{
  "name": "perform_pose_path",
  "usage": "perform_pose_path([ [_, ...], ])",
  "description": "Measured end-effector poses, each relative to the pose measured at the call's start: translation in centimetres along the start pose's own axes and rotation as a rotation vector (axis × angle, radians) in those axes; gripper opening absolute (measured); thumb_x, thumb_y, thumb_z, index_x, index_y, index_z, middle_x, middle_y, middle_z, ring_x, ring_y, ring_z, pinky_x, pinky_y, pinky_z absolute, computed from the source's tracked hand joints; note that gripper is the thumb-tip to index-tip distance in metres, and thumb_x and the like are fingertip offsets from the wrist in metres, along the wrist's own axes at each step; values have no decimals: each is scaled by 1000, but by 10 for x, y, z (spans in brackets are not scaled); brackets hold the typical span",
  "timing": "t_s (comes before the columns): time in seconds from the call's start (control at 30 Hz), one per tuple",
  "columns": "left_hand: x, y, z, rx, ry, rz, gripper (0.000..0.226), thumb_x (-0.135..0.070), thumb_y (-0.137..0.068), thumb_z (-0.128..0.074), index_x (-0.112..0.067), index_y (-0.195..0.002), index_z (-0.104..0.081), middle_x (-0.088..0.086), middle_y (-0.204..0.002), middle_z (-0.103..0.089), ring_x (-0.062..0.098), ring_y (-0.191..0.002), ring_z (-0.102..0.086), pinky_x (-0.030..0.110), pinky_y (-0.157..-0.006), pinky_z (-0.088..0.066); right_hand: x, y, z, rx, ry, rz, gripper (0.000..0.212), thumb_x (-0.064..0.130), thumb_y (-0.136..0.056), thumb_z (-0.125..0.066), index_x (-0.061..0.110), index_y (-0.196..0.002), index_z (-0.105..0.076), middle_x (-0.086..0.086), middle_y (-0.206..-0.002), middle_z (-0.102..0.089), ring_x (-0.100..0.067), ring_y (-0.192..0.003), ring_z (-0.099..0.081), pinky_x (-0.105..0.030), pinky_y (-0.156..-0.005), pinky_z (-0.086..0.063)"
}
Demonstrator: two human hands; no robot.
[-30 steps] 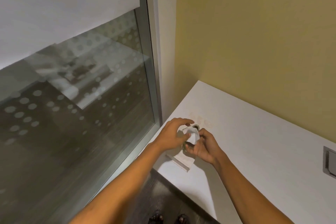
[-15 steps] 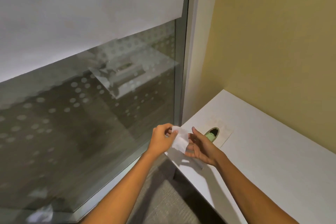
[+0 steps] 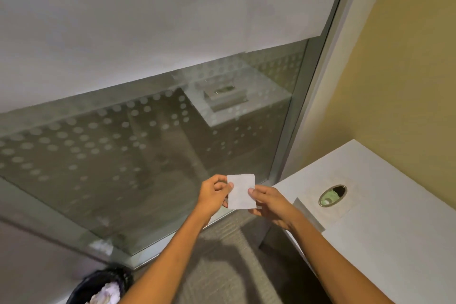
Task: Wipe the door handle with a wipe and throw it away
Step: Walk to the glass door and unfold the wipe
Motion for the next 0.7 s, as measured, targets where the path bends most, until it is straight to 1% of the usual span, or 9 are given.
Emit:
perform_pose_path([
  [0.07,3,11,22,-6,53,38,12,-7,-97,-61,4,-100,-66,9,-77,-69,21,-66,-63,33,-55,-52,-2,-1,-20,15,16,-10,27,26,-95,-61,11,-116,-67,-6,-115,-73,-25,-110,-68,-36,-89,-57],
  [0.17,5,28,54,-8,182,87,18,-11,-100,-57,1,-101,-70,7,-78,-68,15,-64,-63,30,-50,-54,-6,-1,-47,54,35,-23,27,26,-95,-60,9,-115,-67,-7,-115,-73,-27,-113,-66,-38,-93,-56],
  [0.23,7,40,74,13,248,102,19,-14,-101,-55,-4,-99,-71,10,-78,-68,17,-64,-65,28,-47,-54,-8,-1,-64,89,45,-28,29,26,-96,-59,6,-117,-66,-10,-116,-72,-29,-115,-64,-40,-95,-53],
  [0.33,11,56,101,27,269,99,17,-9,-101,-53,-7,-92,-68,16,-77,-69,24,-65,-68,27,-48,-53,-11,0,-88,122,73,-22,32,23,-97,-58,2,-120,-63,-18,-121,-68,-32,-118,-62,-45,-100,-49],
  [0.43,13,72,123,42,255,81,17,-8,-101,-52,-8,-91,-66,17,-78,-72,25,-67,-70,27,-51,-52,-14,1,-111,171,112,-11,33,23,-96,-58,1,-120,-63,-23,-123,-64,-30,-113,-62,-49,-103,-46],
  [0.5,15,82,135,50,257,79,18,-15,-102,-53,-8,-94,-68,18,-80,-72,25,-68,-70,28,-52,-52,-16,2,-124,195,130,-9,30,23,-97,-57,3,-118,-65,-20,-119,-68,-28,-110,-62,-46,-101,-48],
  [0.57,17,92,146,49,248,78,24,-24,-101,-55,-7,-97,-70,17,-80,-72,24,-70,-70,29,-54,-52,-18,2,-137,219,135,-5,30,22,-97,-57,2,-118,-64,-18,-115,-68,-25,-107,-63,-40,-93,-52],
  [0.63,18,102,156,42,236,71,27,-27,-101,-55,-4,-100,-70,17,-80,-72,24,-70,-70,28,-55,-52,-21,1,-147,252,131,-6,34,21,-96,-57,-1,-121,-62,-18,-115,-67,-25,-106,-62,-34,-86,-55],
  [0.7,19,112,165,23,220,68,27,-27,-101,-56,-3,-99,-70,17,-80,-72,24,-70,-71,27,-53,-52,-22,2,-157,294,131,-11,33,20,-95,-58,-1,-121,-62,-19,-116,-67,-25,-106,-63,-37,-90,-55],
])
Point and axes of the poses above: each hand's wrist, its own y-axis away from the middle knuckle, its own z-axis out of the back of the hand, x = y × z, the point moved 1 cm from there along -y, towards the middle knuckle
